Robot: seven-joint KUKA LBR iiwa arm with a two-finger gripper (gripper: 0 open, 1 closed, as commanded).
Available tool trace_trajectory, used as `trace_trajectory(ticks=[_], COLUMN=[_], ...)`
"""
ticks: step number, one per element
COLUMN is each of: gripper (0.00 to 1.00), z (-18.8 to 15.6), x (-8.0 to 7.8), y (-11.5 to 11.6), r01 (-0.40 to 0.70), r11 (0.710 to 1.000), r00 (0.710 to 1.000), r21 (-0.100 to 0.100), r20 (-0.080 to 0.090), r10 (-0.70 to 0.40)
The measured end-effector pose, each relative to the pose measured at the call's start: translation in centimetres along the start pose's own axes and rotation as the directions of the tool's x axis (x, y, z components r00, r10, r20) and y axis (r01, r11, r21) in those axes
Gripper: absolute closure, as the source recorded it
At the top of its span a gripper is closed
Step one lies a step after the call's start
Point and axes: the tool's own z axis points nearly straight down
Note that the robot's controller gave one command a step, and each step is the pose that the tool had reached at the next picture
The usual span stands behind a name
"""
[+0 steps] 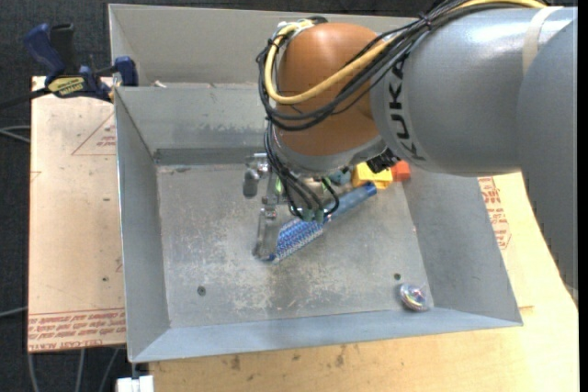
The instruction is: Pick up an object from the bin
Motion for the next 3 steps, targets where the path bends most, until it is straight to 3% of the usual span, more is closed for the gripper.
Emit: trace_trajectory(ticks=[1,2,3], gripper=[0.00,0.00,1.00], z=[3.8,12.8,12.4], x=[-0.3,-2.2,-2.4], y=[-8.4,-9.3,-9.3], r01=[0.146,0.073,0.072], r11=[0.989,0.997,0.997], r00=[0.989,0.997,0.997], r21=[0.003,-0.001,-0.001], r20=[0.005,0.002,0.007], r10=[-0.146,-0.073,-0.072])
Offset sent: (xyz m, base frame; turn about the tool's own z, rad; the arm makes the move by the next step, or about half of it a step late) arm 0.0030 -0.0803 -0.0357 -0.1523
